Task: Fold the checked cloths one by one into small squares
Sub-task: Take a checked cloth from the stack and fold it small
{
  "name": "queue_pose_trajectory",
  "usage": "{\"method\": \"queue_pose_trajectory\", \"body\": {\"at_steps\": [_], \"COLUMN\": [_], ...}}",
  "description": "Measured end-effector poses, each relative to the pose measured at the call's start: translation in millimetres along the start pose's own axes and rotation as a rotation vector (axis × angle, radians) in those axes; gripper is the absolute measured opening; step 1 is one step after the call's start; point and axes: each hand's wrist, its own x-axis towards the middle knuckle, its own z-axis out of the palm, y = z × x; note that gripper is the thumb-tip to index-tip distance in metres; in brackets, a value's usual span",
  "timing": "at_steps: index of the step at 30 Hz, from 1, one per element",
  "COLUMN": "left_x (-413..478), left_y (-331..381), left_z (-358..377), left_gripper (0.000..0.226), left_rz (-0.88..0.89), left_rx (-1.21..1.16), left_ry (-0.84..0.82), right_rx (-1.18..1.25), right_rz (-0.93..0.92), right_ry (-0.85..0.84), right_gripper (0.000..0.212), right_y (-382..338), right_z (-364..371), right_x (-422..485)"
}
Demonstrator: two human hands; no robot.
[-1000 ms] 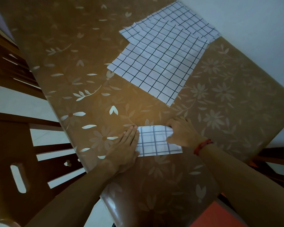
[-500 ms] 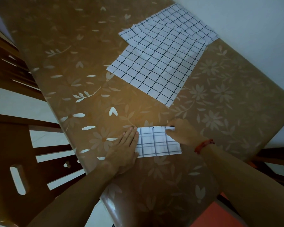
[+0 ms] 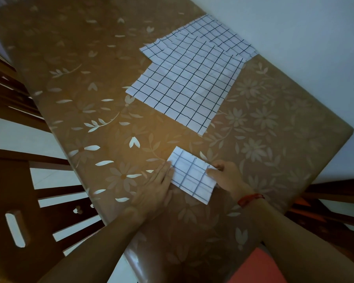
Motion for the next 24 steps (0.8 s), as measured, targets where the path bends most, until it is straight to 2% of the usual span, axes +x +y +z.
{"method": "queue_pose_trajectory", "body": {"at_steps": [4,8,10,13,18,21,24], "left_x": [-3.5,-10.1,-12.7,-15.9,-20.1,-23.8,-29.3], "left_y": [16.4,29.2,32.7,36.4,39.0,35.4,32.6], "left_z": [3.5,12.1,13.9,14.3,12.8,16.0,16.1], "left_gripper": [0.059,0.066,0.065,0.065,0.062,0.05,0.063], "left_rz": [0.016,-0.023,-0.053,-0.074,-0.021,-0.007,-0.012], "left_rx": [-0.046,-0.044,-0.028,-0.006,0.045,0.062,0.03], "left_ry": [0.006,-0.018,-0.028,-0.054,0.028,0.091,0.048], "right_rx": [0.252,0.464,0.551,0.604,0.464,0.173,-0.094], "right_rz": [0.197,0.378,0.43,0.456,0.319,0.136,-0.079], "right_ry": [-0.014,-0.04,-0.038,-0.069,-0.125,-0.07,0.016], "right_gripper": [0.014,0.007,0.017,0.01,0.007,0.02,0.017], "right_y": [1.2,7.3,9.0,10.0,15.7,26.3,48.6], "right_z": [6.5,15.2,19.2,22.0,19.4,16.2,11.1], "right_x": [-18.7,-30.2,-35.9,-43.1,-56.5,-58.9,-55.4]}}
